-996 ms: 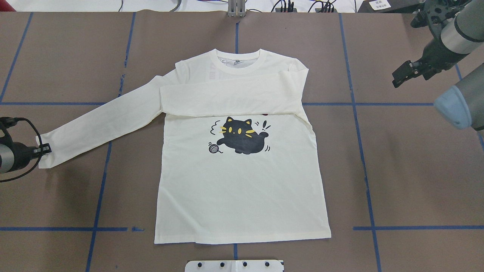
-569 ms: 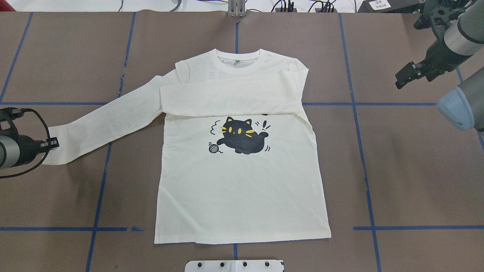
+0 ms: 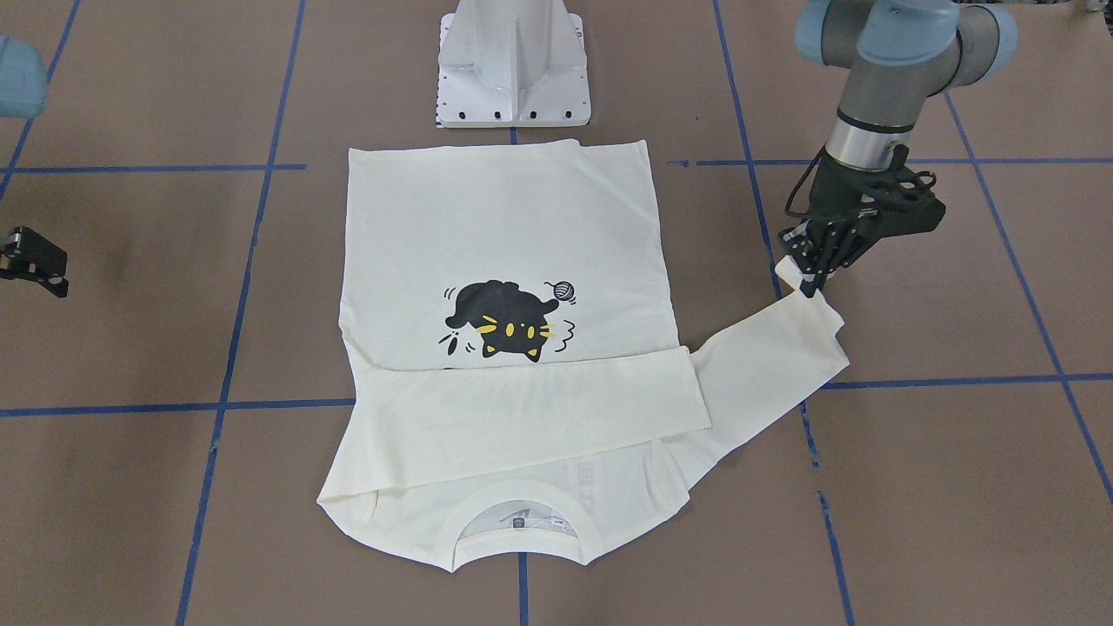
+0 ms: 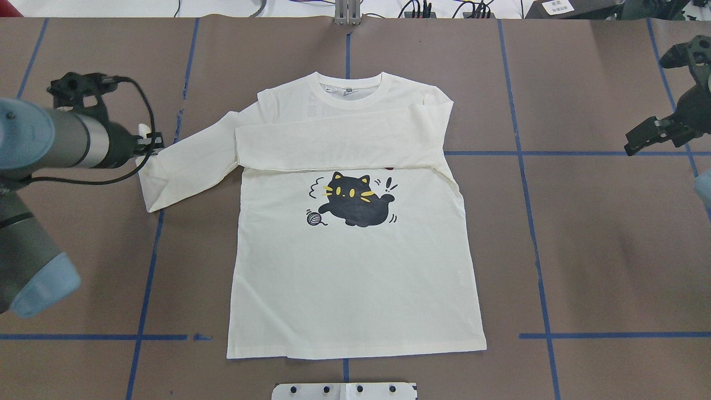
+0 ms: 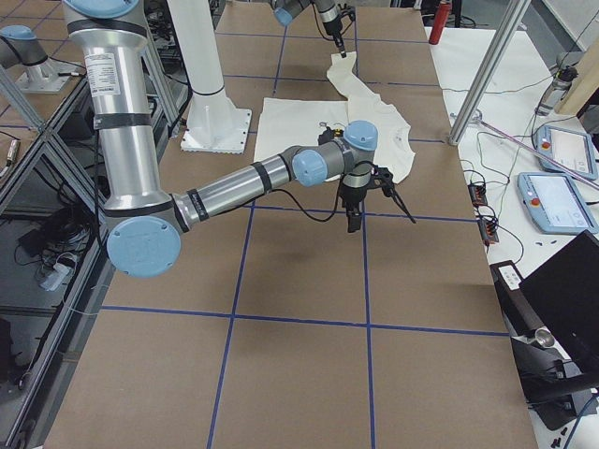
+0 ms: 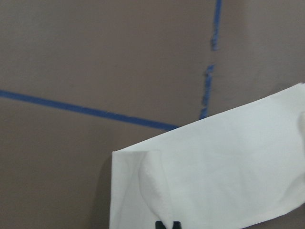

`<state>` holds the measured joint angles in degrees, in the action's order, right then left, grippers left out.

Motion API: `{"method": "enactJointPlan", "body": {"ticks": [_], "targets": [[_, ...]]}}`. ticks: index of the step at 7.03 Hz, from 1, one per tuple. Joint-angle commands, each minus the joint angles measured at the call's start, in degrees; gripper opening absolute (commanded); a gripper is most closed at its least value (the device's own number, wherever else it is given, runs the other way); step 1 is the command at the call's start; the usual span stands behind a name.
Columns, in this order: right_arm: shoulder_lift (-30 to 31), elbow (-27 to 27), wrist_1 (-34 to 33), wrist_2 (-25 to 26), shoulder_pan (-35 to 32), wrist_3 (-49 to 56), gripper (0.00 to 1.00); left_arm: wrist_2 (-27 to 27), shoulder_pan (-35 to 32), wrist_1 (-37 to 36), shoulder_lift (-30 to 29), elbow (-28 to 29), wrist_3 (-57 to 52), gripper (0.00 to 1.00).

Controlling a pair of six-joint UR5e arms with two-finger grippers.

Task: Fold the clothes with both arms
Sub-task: 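Carry the sleeve across the shirt body with the left gripper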

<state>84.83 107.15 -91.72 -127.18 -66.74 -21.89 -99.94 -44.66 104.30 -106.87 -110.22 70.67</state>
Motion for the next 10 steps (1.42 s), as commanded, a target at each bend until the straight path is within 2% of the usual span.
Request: {"method": "enactJointPlan", "body": {"ticks": [1, 2, 3, 4, 5, 6, 9, 10], "targets": [[2.4, 0.8, 0.0, -0.6, -0.3, -0.1, 1.0, -6.6, -2.9, -6.8, -18.8, 6.4, -0.1, 0.0], [2.4, 0.6, 0.0, -0.7, -0.3, -0.1, 1.0, -8.4, -2.8, -6.4, -26.6, 9.4, 3.6, 0.0], [2.4, 0.5, 0.0, -0.7, -0.4, -0.1, 1.0, -9.7, -2.3, -4.9, -39.7, 21.4, 10.6, 0.0], [2.4, 0.3, 0.0, -0.7, -0.3, -0.1, 1.0, -9.3, 0.9, 2.6, -47.6, 36.5, 15.1, 0.0], [2.0, -0.4, 0.0, -0.7, -0.3, -0.1, 1.0, -8.0, 2.4, 14.5, -48.0, 44.9, 17.6, 0.0], [1.7, -0.8, 0.0, -0.8, -0.3, -0.2, 1.0, -5.4, 3.5, 18.0, -48.2, 48.5, 17.9, 0.0], [1.0, -1.9, 0.0, -0.9, -0.3, -0.2, 1.0, 0.2, 8.1, 19.1, -50.9, 52.3, 20.0, 0.0], [0.7, -2.0, 0.0, -0.9, -0.2, -0.1, 1.0, 5.6, 11.7, 21.6, -55.5, 59.3, 23.0, 0.06]]}}
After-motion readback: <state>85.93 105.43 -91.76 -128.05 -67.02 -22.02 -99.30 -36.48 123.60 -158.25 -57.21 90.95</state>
